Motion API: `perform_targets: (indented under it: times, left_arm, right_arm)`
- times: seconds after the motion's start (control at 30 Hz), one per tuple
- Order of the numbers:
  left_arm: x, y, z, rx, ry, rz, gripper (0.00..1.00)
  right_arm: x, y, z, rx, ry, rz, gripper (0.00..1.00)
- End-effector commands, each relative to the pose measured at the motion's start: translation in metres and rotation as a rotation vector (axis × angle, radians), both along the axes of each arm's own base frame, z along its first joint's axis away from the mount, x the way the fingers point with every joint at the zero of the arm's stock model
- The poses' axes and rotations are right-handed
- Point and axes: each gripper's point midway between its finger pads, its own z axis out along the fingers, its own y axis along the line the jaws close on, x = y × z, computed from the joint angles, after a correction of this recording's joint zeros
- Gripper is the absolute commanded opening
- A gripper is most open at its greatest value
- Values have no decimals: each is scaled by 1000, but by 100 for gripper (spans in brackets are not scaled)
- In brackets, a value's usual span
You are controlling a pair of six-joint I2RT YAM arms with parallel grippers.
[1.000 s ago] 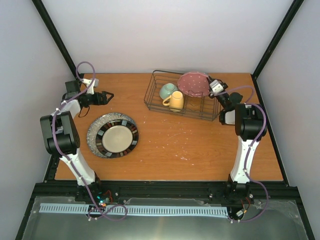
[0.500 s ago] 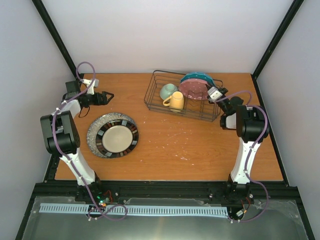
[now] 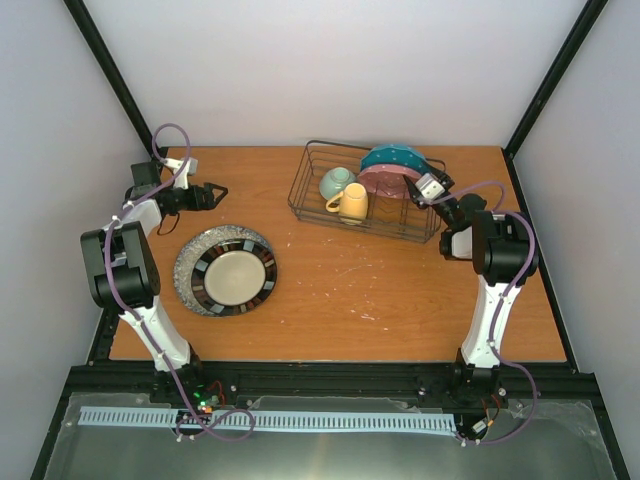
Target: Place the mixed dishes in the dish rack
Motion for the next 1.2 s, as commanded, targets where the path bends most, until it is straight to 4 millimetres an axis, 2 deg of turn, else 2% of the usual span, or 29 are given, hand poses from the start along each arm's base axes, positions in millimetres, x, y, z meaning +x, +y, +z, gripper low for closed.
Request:
perform_targets:
  times: [0.0, 0.3, 0.4, 0.5, 0.67, 0.8, 0.93, 1.07, 1.17]
  left_arm:
    - [5, 5, 12, 1, -30, 12, 100]
    - [8, 6, 18, -5, -51, 28, 100]
    - [8, 7, 22, -2, -57, 34, 100]
    - [9, 9, 28, -2, -66, 53, 100]
    - [8, 17, 41, -40, -72, 84, 100]
    - [-1, 31, 40, -32, -29, 125, 100]
    - [-15, 40, 22, -11, 67, 150, 100]
    - [-28, 40, -2, -8, 166, 148, 100]
    - [-38, 35, -7, -7, 181, 134, 100]
  right_arm:
    - [-12, 0, 28, 13, -79, 8, 61]
    - [-33, 8, 24, 11, -78, 19, 65]
    - [-43, 8, 30, 41, -94, -1, 65]
    - [-54, 9, 41, 68, -118, -32, 65]
    - [-71, 17, 74, 89, -178, -12, 67]
    - [-80, 27, 97, 124, -207, 29, 66]
    - [-93, 56, 99, 148, -193, 98, 65]
    - [-114, 107, 93, 218, -126, 172, 65]
    - [-132, 140, 95, 382, 26, 264, 61]
